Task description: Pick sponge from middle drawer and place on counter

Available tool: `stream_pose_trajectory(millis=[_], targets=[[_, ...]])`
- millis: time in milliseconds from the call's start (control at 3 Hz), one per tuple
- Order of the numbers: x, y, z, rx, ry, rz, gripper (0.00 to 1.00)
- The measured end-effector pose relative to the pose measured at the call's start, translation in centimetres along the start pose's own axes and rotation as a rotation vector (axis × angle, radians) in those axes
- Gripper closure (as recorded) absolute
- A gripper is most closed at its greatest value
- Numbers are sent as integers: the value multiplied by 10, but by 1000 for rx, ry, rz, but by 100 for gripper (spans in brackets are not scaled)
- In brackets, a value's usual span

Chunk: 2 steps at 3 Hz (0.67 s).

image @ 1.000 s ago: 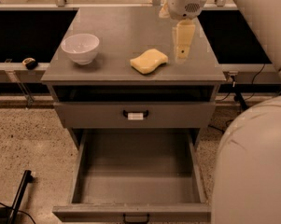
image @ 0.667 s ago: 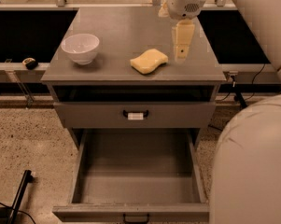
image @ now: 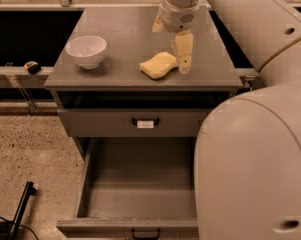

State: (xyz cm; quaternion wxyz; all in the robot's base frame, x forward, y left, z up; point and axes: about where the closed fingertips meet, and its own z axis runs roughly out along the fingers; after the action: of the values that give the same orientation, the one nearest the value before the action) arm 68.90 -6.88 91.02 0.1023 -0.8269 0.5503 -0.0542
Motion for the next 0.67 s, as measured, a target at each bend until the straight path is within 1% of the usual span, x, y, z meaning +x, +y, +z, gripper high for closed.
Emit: stream_pose_trajectory(millis=[333,667], targets=[[-10,-8,39,-76,-3,-117,0],[-13,-12,61,-119,-1,-158,0]])
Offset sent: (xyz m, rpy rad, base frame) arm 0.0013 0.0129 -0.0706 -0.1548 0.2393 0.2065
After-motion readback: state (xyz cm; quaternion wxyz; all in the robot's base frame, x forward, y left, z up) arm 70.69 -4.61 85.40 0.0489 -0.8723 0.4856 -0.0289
